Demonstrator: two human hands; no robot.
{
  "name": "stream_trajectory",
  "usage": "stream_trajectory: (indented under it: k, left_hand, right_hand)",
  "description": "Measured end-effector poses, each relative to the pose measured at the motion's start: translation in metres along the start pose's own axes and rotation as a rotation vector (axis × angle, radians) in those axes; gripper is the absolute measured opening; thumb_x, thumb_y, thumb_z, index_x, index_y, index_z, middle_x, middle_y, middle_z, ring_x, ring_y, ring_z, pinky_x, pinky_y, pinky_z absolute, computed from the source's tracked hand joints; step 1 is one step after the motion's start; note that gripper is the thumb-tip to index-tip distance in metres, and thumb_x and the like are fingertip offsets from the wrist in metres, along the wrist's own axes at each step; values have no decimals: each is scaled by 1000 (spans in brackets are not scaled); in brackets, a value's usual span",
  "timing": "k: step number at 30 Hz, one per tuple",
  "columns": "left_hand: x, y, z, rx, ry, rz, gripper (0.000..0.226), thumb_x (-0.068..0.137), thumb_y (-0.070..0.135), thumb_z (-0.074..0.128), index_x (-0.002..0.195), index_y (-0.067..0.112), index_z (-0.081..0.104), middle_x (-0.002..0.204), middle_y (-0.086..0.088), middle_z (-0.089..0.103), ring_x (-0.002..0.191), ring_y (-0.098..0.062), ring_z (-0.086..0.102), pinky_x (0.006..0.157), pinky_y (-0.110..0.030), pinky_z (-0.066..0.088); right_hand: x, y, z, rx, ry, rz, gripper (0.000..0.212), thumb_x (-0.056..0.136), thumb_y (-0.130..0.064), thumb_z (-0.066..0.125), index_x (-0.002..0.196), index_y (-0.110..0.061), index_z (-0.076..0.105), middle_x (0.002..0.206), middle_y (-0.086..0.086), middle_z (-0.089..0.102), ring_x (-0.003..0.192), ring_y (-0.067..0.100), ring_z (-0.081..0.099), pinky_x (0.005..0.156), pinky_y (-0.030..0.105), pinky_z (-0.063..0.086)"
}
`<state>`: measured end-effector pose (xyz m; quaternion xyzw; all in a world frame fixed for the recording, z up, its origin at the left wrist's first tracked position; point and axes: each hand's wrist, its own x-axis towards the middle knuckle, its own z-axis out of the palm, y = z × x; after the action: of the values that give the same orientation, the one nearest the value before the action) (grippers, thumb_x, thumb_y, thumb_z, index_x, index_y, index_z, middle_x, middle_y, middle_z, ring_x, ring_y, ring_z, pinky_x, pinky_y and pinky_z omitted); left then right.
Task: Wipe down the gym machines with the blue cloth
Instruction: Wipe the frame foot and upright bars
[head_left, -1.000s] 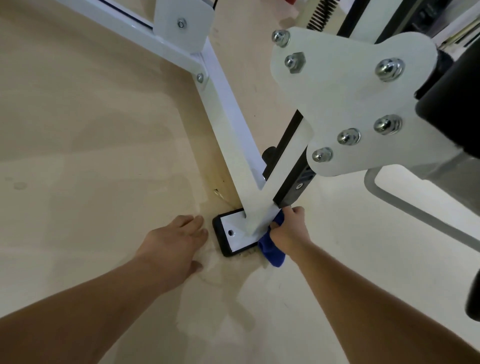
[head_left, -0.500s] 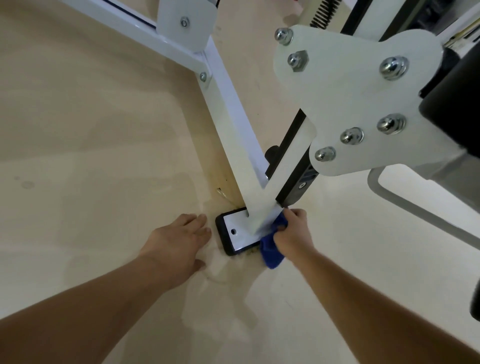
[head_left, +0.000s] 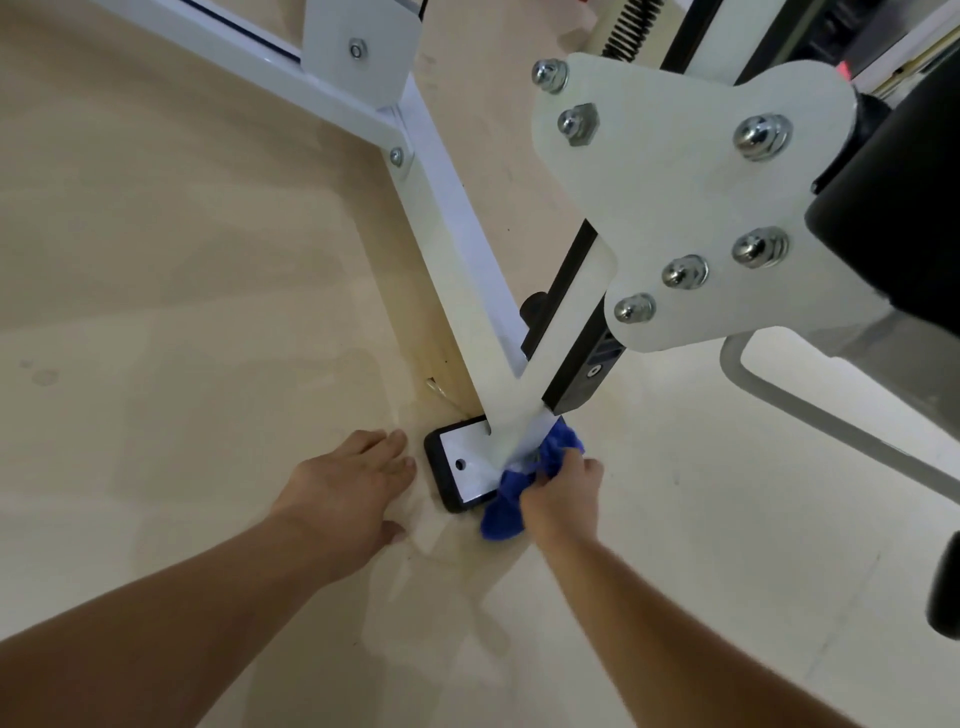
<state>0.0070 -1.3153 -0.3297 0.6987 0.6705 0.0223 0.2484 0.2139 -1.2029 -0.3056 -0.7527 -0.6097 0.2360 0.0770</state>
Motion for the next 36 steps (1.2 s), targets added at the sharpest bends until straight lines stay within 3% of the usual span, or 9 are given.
stream_trajectory:
  k: [4,8,12,16,20,24,28,32,36]
  left_hand:
    - [0,-1,1,0,7,-2,75,98,60,49,162,34,18,171,13,2,155,-11,5,113,-28,36]
    - [0,-1,3,-6,1,-15,76,97,60,51,161,34,19,171,13,1,155,-10,4,114,-29,37]
    - [-2,-1,2,-1,-24,-21,76,98,59,50,162,34,17,171,13,-1,155,-10,3,113,-28,36]
    - [-1,-2,-2,-5,-51,-25,76,97,61,50,161,35,19,170,14,1,155,-9,4,113,-28,37]
    - [-3,-6,-7,6,-91,-30,78,95,63,51,161,40,15,170,17,-1,155,-8,3,114,-31,39]
    - [-1,-4,-15,-70,-165,-51,83,91,51,60,161,40,16,171,11,-3,156,-15,3,119,-37,35]
    - [-23,51,-8,-618,52,-74,64,93,43,62,152,45,38,161,18,32,145,-10,36,115,-29,36]
    - [-52,123,-13,-1393,167,-29,51,100,24,61,127,65,45,113,30,68,106,0,67,86,-16,54]
    - [-49,153,-40,-1608,244,-52,50,91,10,73,117,50,58,109,17,71,89,-2,73,65,-15,57]
  right_hand:
    - [-77,-3,33,99,-145,-142,13,100,-11,53,107,-20,47,116,-6,39,87,6,51,83,27,44]
    - [-50,-1,19,61,-143,-132,22,98,-9,54,119,-15,55,123,-1,43,94,15,57,86,29,48]
    - [-33,4,12,39,-24,4,14,96,-6,52,109,-11,55,118,4,44,78,15,55,79,31,44]
    - [-71,-3,41,-20,-64,-127,30,94,-8,53,122,-19,54,129,-3,42,101,23,58,90,33,50]
    - [-61,4,12,-362,-285,-446,42,96,-12,52,136,-24,51,131,-4,44,110,21,57,94,32,52]
    - [-47,0,-41,-413,-504,-418,35,92,-8,58,125,-20,61,122,1,59,105,22,61,89,34,54]
    - [-81,-8,-58,189,-369,-20,22,93,-18,68,112,-24,58,104,-1,67,90,18,68,64,27,59]
    - [-102,-14,-83,511,-320,104,19,93,-24,73,109,-19,65,104,6,75,95,26,75,85,45,63]
    - [-126,-19,-131,413,-337,37,28,109,-36,44,111,-23,69,107,2,76,100,22,74,92,47,61]
